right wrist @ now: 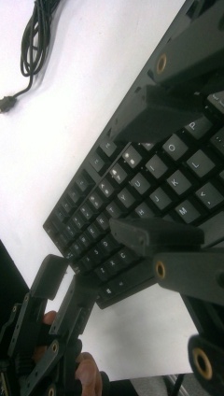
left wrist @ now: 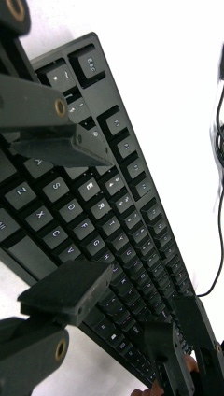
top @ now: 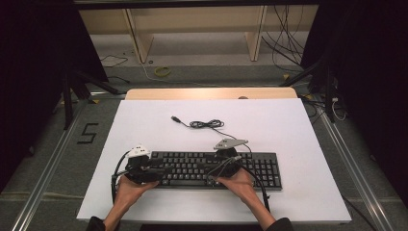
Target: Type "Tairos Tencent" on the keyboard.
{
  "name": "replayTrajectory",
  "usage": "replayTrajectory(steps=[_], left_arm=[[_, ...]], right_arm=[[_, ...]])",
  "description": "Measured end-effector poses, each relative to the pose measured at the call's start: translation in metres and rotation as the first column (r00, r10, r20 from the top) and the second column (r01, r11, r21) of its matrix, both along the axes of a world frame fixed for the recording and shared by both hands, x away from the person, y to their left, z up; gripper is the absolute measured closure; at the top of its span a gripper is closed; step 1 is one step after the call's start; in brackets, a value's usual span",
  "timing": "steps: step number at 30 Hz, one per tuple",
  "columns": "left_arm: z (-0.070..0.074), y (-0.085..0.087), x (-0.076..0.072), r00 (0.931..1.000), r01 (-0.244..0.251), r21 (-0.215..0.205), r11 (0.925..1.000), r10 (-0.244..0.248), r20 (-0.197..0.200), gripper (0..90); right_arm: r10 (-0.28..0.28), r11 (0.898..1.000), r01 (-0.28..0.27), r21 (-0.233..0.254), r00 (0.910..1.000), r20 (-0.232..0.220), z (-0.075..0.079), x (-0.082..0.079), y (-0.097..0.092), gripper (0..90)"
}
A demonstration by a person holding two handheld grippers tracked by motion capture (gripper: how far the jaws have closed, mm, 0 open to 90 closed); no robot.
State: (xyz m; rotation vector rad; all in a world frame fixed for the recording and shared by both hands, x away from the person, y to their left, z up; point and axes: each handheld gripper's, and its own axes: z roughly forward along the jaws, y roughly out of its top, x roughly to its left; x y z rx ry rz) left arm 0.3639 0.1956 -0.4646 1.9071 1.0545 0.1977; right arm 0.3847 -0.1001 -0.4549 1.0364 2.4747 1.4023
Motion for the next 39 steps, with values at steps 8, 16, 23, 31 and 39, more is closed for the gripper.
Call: replayTrajectory(steps=[8, 16, 23, 31, 39], left_arm=[[0.0, -0.003, 0.005, 0.9998, 0.017, -0.006, 0.9998, -0.017, -0.008, 47.4], [0.0, -0.008, 0.01, 0.9991, 0.041, 0.005, 0.9992, -0.041, -0.014, 58.3], [0.0, -0.014, 0.014, 0.9973, 0.072, 0.031, 0.9969, -0.071, -0.017, 68.9], [-0.002, -0.018, 0.018, 0.9954, 0.093, 0.052, 0.9943, -0.092, -0.026, 80.3], [-0.003, -0.023, 0.022, 0.9938, 0.108, 0.071, 0.9916, -0.106, -0.033, 86.9]], right_arm=[[-0.013, 1.0, 0.013, 0.018, 0.9999, 0.01, 0.001, -0.004, -0.007, 41.4], [-0.012, 1.0, 0.012, 0.012, 0.9999, 0.007, -0.001, -0.007, -0.011, 40.6], [-0.011, 1.0, 0.011, 0.021, 0.9999, 0.01, -0.001, -0.009, -0.014, 39.4], [-0.005, 1.0, 0.005, 0.021, 1.0, 0.005, -0.001, -0.013, -0.013, 36.1], [-0.007, 1.0, 0.007, 0.026, 0.9998, 0.016, 0.0, -0.015, -0.015, 34.3]])
